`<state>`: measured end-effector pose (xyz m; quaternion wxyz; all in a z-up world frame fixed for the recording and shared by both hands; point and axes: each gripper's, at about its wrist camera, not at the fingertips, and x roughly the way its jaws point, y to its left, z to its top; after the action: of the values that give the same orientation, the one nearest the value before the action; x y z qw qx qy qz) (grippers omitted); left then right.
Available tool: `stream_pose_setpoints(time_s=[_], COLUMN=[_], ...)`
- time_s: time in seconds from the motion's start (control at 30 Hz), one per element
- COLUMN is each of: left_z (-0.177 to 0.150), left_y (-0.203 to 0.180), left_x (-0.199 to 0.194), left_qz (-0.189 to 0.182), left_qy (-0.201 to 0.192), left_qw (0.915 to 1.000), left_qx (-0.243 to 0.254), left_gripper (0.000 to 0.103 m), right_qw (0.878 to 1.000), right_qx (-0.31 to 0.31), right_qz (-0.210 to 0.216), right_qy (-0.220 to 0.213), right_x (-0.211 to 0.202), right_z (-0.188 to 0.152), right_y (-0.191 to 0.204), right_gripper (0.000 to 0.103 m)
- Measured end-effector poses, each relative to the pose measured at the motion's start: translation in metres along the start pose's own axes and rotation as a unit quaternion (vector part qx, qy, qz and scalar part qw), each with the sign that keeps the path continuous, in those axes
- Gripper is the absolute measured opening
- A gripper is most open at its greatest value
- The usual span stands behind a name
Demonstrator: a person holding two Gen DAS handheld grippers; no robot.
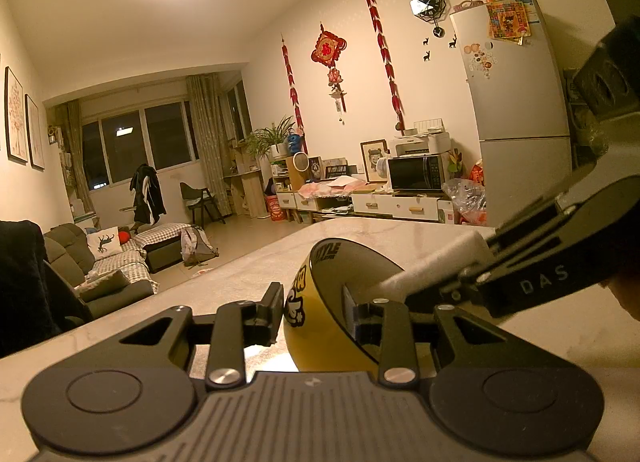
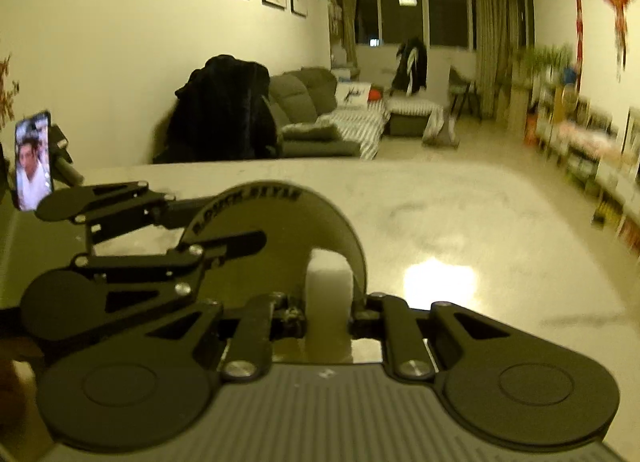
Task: Clean bowl
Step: 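Wipe the sponge around the bowl's inner wall with the right tool, then keep scrubbing the bowl interior with the sponge in the right tool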
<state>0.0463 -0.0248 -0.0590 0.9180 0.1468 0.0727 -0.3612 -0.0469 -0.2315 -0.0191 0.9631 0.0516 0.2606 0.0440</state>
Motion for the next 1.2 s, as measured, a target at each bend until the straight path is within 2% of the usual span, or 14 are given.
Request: stream_pose_setpoints(time_s=[0.17, 0.27, 0.5, 0.63, 0.77, 0.9, 1.07, 1.2], left_z=[0.002, 0.002, 0.003, 0.003, 0.001, 0.0, 0.001, 0.0], left_y=[0.0, 0.0, 0.0, -0.002, -0.001, -0.001, -0.001, 0.003], left_x=[-0.001, -0.001, -0.001, -0.001, -0.001, 0.0, 0.0, 0.001], left_qz=[-0.001, -0.001, -0.001, -0.001, -0.001, -0.001, 0.0, 0.001], left_qy=[0.0, 0.001, -0.001, 0.0, -0.001, -0.001, -0.001, 0.0], left_qw=[1.0, 1.0, 1.0, 1.0, 1.0, 1.0, 1.0, 1.0], left_qx=[-0.001, -0.003, -0.001, 0.0, 0.0, 0.0, 0.0, -0.005], left_gripper=[0.032, 0.032, 0.033, 0.033, 0.033, 0.033, 0.033, 0.031], right_qw=[0.997, 0.994, 0.998, 1.0, 1.0, 1.0, 0.996, 0.99], right_qx=[0.041, 0.059, 0.043, 0.013, 0.001, 0.011, 0.051, 0.069], right_qz=[0.064, 0.079, 0.034, -0.001, -0.004, 0.001, 0.06, 0.111], right_qy=[0.028, 0.037, 0.027, 0.001, -0.017, 0.001, 0.041, 0.055], right_x=[0.001, 0.003, 0.002, -0.004, -0.011, -0.006, -0.001, -0.003], right_z=[0.001, 0.003, 0.004, 0.011, 0.015, 0.007, -0.004, -0.003], right_y=[-0.002, -0.005, -0.006, -0.002, -0.002, -0.006, -0.009, -0.005], right_gripper=[0.017, 0.017, 0.018, 0.018, 0.018, 0.018, 0.018, 0.018])
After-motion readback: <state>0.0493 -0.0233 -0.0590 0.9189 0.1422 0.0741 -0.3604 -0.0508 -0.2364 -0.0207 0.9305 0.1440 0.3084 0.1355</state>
